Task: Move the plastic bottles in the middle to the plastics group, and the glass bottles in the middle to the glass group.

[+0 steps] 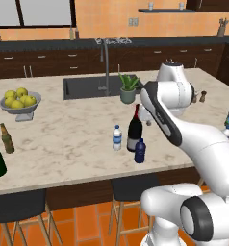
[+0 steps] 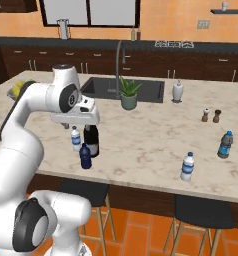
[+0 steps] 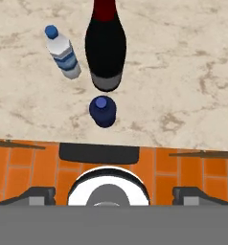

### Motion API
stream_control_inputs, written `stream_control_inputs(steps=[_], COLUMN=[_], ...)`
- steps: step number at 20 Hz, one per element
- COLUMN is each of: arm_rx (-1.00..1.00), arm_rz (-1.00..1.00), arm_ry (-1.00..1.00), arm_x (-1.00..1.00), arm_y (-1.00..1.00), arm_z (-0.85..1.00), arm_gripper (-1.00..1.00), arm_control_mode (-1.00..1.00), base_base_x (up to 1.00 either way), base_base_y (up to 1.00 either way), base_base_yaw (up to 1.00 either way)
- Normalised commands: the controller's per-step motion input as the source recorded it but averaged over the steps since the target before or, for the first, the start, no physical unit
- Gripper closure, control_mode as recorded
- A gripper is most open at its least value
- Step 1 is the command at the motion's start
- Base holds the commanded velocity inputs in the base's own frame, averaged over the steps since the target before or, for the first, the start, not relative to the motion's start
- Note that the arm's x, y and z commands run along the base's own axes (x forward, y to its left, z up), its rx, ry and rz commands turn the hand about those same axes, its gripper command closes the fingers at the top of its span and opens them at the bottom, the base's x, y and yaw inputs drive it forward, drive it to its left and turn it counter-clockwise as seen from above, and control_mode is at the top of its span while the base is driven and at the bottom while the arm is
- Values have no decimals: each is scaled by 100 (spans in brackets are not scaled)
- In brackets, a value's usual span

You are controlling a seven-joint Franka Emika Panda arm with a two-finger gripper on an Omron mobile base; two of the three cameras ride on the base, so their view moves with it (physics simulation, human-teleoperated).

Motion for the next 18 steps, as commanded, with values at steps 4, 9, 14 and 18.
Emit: stream_control_inputs(steps=[4,9,14,18], arm_rx=[0,0,0,0], arm_rz=[0,0,0,0], arm_ry=[-6,-21,-19,-14], arm_x=[0,12,26,10], arm_y=[1,5,2,11], arm_z=[-36,-39,-40,-28], arm_gripper=[-100,-100,-100,-100], arm_control_mode=[-100,-100,-100,-100], base_base_x=[0,0,0,0], base_base_y=[0,0,0,0], base_base_yaw=[0,0,0,0])
